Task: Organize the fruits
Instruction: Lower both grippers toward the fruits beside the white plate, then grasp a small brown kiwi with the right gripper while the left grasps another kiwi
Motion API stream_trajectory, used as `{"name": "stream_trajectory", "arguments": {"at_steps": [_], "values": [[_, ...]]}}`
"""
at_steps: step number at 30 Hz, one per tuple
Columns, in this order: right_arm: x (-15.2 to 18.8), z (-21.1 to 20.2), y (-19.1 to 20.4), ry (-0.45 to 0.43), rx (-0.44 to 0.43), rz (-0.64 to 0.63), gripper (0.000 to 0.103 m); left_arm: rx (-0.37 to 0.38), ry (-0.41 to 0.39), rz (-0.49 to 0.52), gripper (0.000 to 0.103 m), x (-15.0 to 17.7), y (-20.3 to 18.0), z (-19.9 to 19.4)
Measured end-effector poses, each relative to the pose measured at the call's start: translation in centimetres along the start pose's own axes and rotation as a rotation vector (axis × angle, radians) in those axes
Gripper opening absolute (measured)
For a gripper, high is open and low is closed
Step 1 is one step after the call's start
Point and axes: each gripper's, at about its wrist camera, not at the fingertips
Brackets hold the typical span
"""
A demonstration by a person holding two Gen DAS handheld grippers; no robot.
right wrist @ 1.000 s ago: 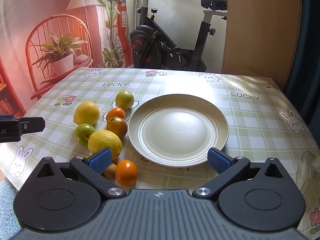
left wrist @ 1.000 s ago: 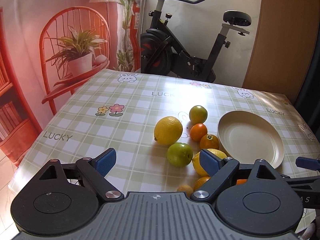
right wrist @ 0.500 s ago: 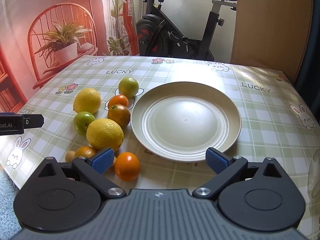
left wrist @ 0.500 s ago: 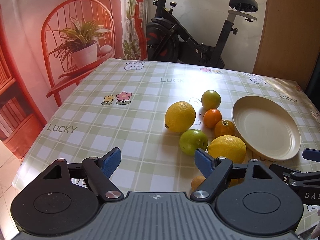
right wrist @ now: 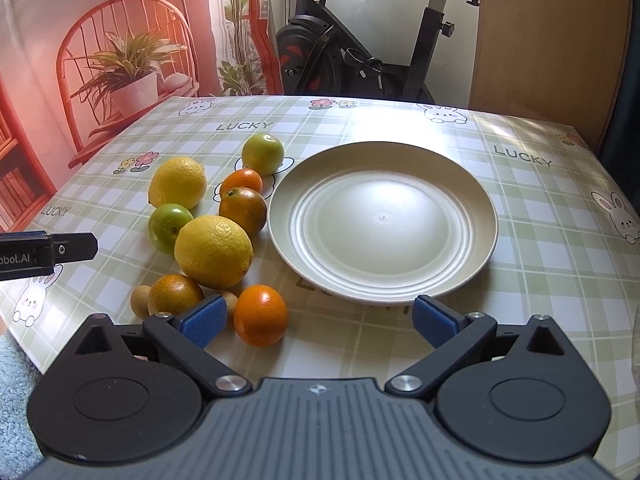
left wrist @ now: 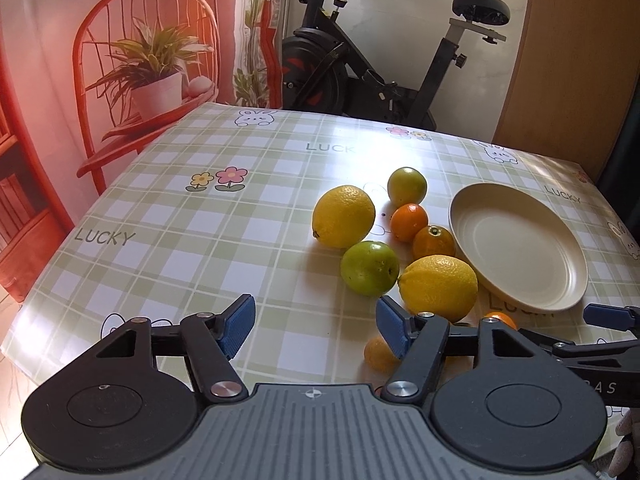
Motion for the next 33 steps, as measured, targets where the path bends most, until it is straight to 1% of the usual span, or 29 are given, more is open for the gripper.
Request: {"name": "stream_trajectory", "arguments": {"at_steps": [2,3,5,6,7,8,9,12,15,18,19,21,23,25,26,27,28,29,30,31,32,33], "values": [[0.1,0.2,0.2,0.011,0.016,-0.007,0.098,0.017,0.014,0.001,0.069,0.1,0.0,0.2],[0.2,0.3,0.2,0.016,0.017,-0.015,0.094,0.026,0.02,0.0,0.068,0.2,0.0,0.3],[0.3,0.5,0.3,0.021,0.004,-0.019,0.09,0.035,0.028,0.0,0.066,0.3,-0.1,0.5],[0.4,0.5,0.4,0.02,-0.002,-0.023,0.087,0.04,0.029,0.001,0.063,0.4,-0.1,0.5],[0.4,0.4,0.5,0.016,-0.007,-0.026,0.086,0.043,0.029,0.002,0.061,0.4,-0.1,0.5],[0.4,0.3,0.4,0.005,-0.012,-0.029,0.083,0.045,0.029,0.002,0.061,0.4,-0.1,0.6],[0.4,0.1,0.4,-0.007,-0.011,-0.031,0.083,0.049,0.029,0.001,0.061,0.5,-0.1,0.5],[0.3,0.0,0.6,-0.015,-0.016,-0.038,0.083,0.067,0.03,0.003,0.059,0.6,-0.2,0.6],[0.5,0.3,0.8,0.008,-0.044,-0.042,0.084,0.083,0.035,0.014,0.056,0.6,-0.4,0.6],[0.6,0.5,1.1,0.022,-0.024,-0.062,0.084,0.097,0.051,0.007,0.056,0.7,-0.3,0.9],[0.7,0.5,1.1,0.019,-0.015,-0.063,0.085,0.102,0.056,0.001,0.055,0.7,-0.2,1.0],[0.6,0.6,0.8,0.024,-0.016,-0.047,0.096,0.112,0.062,-0.012,0.053,0.8,0.0,1.1],[0.7,0.8,0.4,0.037,-0.014,-0.034,0.098,0.122,0.07,-0.018,0.05,0.7,0.1,1.2],[0.8,0.9,0.2,0.04,-0.039,-0.022,0.096,0.133,0.078,-0.016,0.049,0.9,0.1,1.3],[0.8,0.8,0.2,0.033,-0.057,-0.02,0.091,0.136,0.081,-0.012,0.048,0.9,0.0,1.3],[0.7,0.7,0.3,0.027,-0.067,-0.025,0.082,0.139,0.08,-0.004,0.045,0.9,0.0,1.3],[0.7,0.5,0.6,0.019,-0.077,-0.04,0.077,0.138,0.074,-0.001,0.045,0.9,0.2,1.2],[0.6,0.5,0.9,0.016,-0.091,-0.054,0.065,0.133,0.065,-0.003,0.044,0.8,0.4,1.0],[0.6,0.5,1.1,0.016,-0.104,-0.069,0.057,0.127,0.055,-0.011,0.044,0.7,0.7,0.9],[0.5,0.4,1.4,0.014,-0.12,-0.091,0.054,0.123,0.049,-0.022,0.043,0.6,1.0,0.9],[0.5,0.4,1.6,0.007,-0.139,-0.108,0.047,0.122,0.046,-0.032,0.038,0.5,1.2,0.9],[0.4,0.4,1.7,-0.002,-0.159,-0.128,0.037,0.125,0.045,-0.043,0.035,0.5,1.4,0.9]]}}
Point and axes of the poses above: each gripper's, at about its wrist camera, not at the fingertips, and z roughly the way its jaws point, y to its left, x to its underside, and after that the axes turned 2 degrees about x, right-handed
